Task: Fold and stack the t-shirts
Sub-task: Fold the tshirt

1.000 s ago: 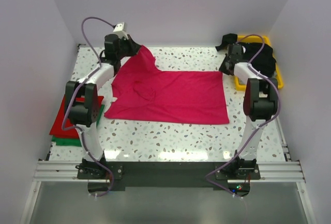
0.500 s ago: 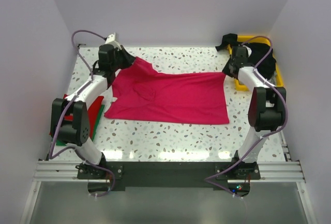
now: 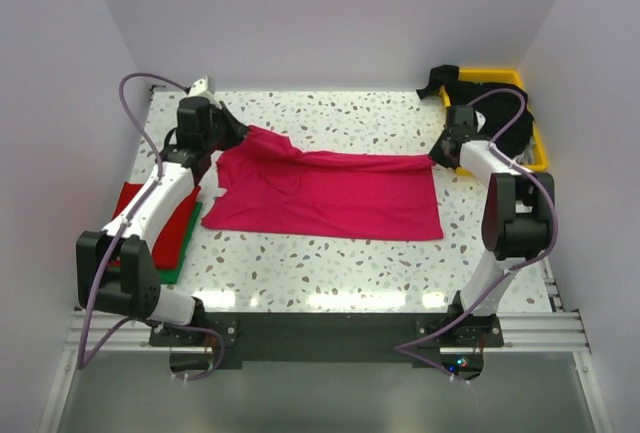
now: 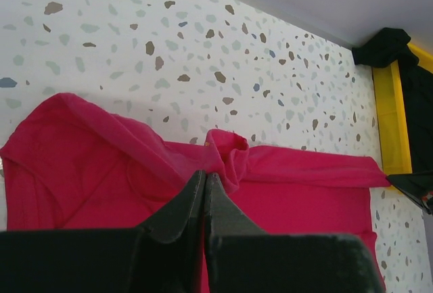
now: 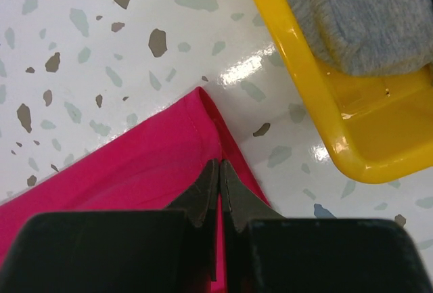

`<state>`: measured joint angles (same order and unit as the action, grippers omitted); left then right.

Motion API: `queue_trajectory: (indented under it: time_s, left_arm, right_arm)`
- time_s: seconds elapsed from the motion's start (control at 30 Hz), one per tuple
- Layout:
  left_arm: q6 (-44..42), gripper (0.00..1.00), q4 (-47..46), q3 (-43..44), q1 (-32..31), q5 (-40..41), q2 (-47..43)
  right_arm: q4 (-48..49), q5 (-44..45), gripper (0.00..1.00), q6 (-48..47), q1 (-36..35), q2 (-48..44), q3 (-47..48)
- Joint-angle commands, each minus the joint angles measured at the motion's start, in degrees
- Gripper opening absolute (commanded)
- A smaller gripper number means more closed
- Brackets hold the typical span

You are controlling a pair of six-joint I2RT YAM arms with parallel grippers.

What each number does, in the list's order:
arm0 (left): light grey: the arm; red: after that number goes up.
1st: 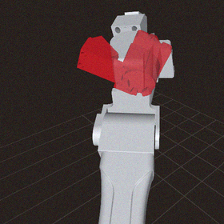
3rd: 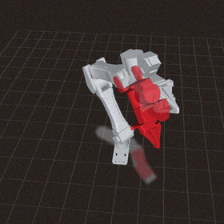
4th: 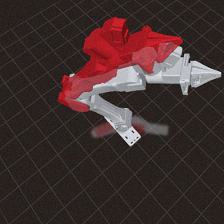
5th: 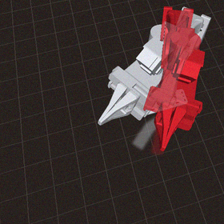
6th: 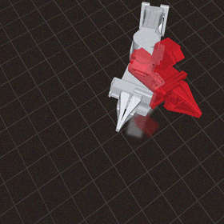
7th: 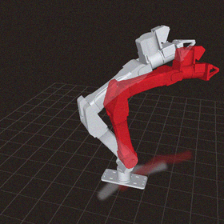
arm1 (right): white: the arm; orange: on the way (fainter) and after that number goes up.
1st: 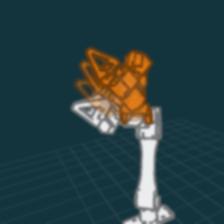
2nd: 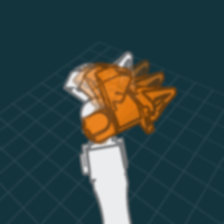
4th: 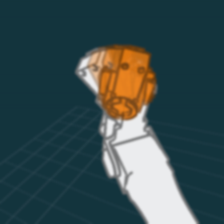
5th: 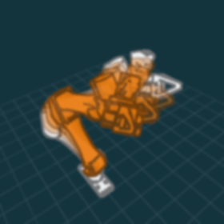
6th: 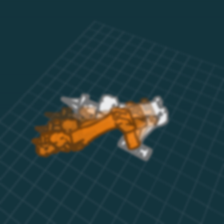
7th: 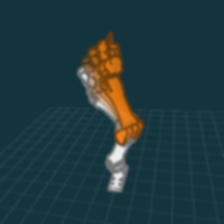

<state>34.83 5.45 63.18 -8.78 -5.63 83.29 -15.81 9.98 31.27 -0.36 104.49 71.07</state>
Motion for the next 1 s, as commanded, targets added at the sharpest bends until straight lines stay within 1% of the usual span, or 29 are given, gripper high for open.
queue_trajectory:
  time_s: [0.0, 0.27, 0.47, 0.73, 0.97]
  left_arm:
    - [-1.1, 0.0, 3.2, -1.0, -0.2, 1.0, -3.5]
    - [-1.0, 0.0, 5.2, -5.4, -0.1, 1.9, -8.8]
    - [-0.8, 0.0, 6.3, -6.9, 0.0, 2.4, -12.0]
    - [-1.8, 0.0, 8.5, -8.2, 0.4, 2.6, -14.8]
    - [-2.0, 0.0, 9.4, -10.4, 0.6, 2.9, -16.4]
  right_arm:
    - [0.5, 1.8, 0.0, 2.1, 0.1, -3.1, -0.8]
    - [1.3, 1.4, 0.0, 5.2, 0.2, -5.1, -4.8]
    - [3.2, 0.2, 0.0, 7.2, 0.2, -7.2, -8.6]
    - [3.5, 0.7, 0.0, 8.6, 0.2, -8.4, -10.7]
    - [4.2, 0.7, 0.0, 9.8, 0.2, -12.2, -13.7]
